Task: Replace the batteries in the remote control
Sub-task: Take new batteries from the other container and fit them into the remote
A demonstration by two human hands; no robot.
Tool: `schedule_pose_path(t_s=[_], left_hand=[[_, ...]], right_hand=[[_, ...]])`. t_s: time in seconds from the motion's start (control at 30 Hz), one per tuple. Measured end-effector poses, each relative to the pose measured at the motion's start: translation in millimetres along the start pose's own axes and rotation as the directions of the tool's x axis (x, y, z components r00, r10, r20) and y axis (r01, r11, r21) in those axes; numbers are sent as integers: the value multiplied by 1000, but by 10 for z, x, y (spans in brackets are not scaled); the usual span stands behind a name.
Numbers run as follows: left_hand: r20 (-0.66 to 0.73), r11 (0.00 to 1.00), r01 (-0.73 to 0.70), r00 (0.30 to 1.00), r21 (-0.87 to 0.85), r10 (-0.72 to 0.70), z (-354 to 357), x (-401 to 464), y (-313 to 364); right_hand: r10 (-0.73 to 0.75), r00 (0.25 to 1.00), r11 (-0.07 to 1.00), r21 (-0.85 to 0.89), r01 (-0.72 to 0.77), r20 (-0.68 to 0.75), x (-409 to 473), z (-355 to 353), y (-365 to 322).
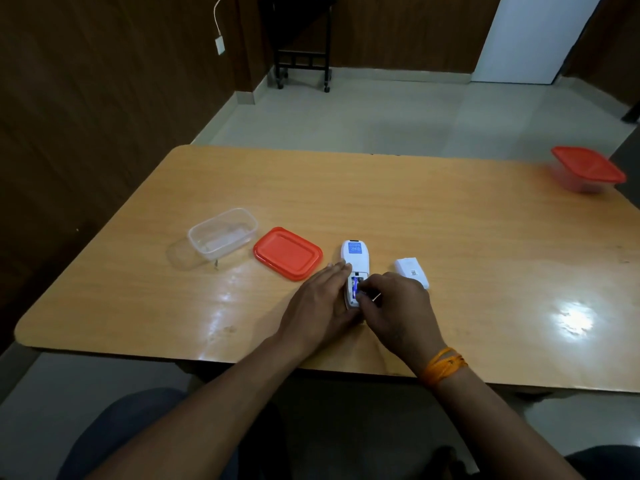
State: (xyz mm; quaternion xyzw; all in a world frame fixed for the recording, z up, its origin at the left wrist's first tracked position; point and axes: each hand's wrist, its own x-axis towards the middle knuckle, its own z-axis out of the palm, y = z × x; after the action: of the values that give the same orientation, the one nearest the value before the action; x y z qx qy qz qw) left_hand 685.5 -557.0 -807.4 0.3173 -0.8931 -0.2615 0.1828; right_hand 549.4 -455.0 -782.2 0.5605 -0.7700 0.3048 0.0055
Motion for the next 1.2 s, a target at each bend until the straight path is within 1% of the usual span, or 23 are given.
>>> schedule_pose_path(t_s=[0.17, 0.27, 0.33, 0.47, 0.53, 0.6, 0.73, 0.83, 0.87, 0.93, 1.0, 1.07, 1.1, 1.13, 1.2], left_hand=[[-16, 1000, 3, 1000, -11, -3, -12, 6, 13], [-26, 1000, 16, 1000, -14, -17, -18, 2, 21], [-27, 1000, 22, 999, -14, -22, -19, 5, 29], [-30, 1000, 21, 999, -16, -21, -10, 7, 13], [-30, 1000, 18, 999, -8, -18, -9, 6, 5], [-34, 1000, 15, 999, -3, -15, -10, 1, 6], [-36, 1000, 11, 999, -4, -11, -11, -8, 6], [-29, 1000, 15, 999, -14, -15, -28, 1, 22], [-25, 1000, 16, 1000, -15, -17, -38, 3, 34], [-15, 1000, 15, 1000, -14, -15, -58, 5, 42], [3, 1000, 20, 1000, -7, -20, -88, 2, 40], [21, 1000, 25, 999, -6, -25, -130, -3, 32], [24, 1000, 22, 999, 1, -22, -153, -5, 29], [25, 1000, 18, 1000, 10, -18, -177, -8, 24], [28, 1000, 6, 1000, 25, -7, -222, -8, 14]], right_hand=[[89, 993, 996, 3, -90, 80, 118, -32, 66], [167, 982, 982, 79, -174, 83, 167, -9, 147], [191, 978, 974, 107, -200, 86, 178, 8, 167], [169, 984, 974, 143, -174, 49, 134, 28, 156], [152, 986, 975, 156, -160, 62, 109, 24, 141], [141, 987, 979, 136, -151, 83, 97, 27, 131], [99, 992, 992, 70, -105, 81, 112, 43, 133], [136, 987, 982, 118, -146, 89, 144, 3, 140], [148, 987, 978, 138, -156, 68, 146, -18, 153], [157, 987, 978, 142, -152, -26, 137, -61, 210], [182, 974, 980, 112, -167, -138, 110, -111, 296], [238, 947, 971, 21, -239, -216, 93, -149, 401], [274, 934, 956, -44, -291, -229, 90, -159, 451], [314, 925, 934, -102, -341, -214, 89, -159, 500], [389, 913, 897, -174, -406, -126, 99, -158, 561]])
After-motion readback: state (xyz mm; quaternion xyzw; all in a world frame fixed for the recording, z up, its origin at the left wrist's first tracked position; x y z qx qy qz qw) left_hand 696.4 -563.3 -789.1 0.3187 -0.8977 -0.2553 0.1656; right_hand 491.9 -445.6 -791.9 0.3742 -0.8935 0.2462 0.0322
